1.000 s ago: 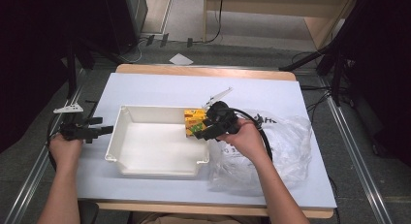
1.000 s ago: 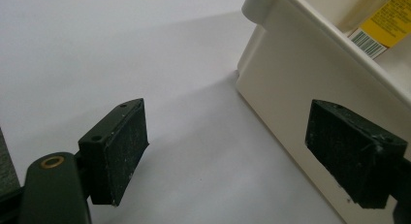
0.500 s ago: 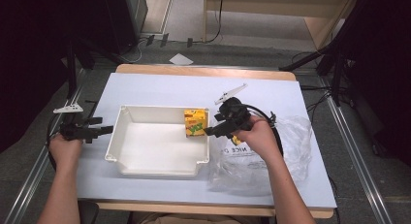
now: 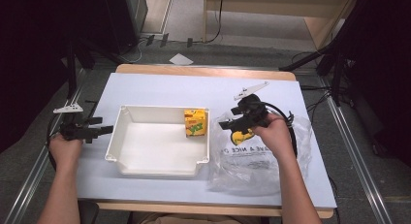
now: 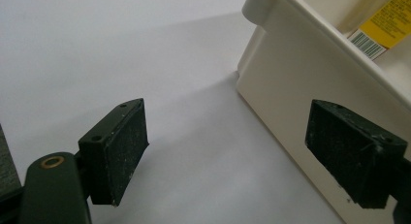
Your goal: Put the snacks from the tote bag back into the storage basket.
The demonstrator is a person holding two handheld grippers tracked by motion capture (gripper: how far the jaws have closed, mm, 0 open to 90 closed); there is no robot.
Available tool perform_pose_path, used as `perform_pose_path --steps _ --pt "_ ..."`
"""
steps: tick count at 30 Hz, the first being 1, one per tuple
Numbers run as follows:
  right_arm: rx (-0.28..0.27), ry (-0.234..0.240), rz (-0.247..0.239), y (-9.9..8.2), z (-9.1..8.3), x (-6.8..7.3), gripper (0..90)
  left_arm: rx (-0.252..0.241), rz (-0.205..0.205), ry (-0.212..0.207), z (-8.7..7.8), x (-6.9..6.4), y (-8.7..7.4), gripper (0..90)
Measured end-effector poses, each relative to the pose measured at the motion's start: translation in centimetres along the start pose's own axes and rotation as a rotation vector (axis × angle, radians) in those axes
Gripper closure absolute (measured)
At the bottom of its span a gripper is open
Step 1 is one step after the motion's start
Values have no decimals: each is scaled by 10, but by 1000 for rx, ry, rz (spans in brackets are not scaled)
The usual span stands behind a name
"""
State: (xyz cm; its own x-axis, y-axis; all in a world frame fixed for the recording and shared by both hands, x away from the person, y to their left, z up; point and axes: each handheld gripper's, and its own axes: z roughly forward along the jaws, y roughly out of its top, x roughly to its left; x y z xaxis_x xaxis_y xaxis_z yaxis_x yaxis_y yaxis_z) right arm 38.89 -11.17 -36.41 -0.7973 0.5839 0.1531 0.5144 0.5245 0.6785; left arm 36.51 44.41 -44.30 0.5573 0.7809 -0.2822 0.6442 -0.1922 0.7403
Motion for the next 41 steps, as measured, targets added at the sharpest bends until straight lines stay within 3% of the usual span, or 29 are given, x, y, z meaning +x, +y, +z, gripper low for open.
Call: perform_pose_path --steps 7,10,14,19,24,33,41 --pt "-61 -43 36 -11 -9 -19 226 -1 -1 0 0 0 0 163" --pt "-56 -43 70 -14 -11 -26 215 1 0 1 0 0 0 163" --pt "-46 -46 35 -18 -12 -29 206 1 -1 -3 1 0 1 162" --pt "-48 -100 56 -24 -14 -37 201 -2 1 -4 2 0 2 163" --pt "-59 -117 93 -30 -18 -44 201 1 3 -5 2 0 2 163" --pt "-56 -125 94 -33 -19 -47 202 1 4 -7 3 0 3 163" --pt "-48 -88 91 -32 -18 -46 199 0 4 -8 3 0 3 163"
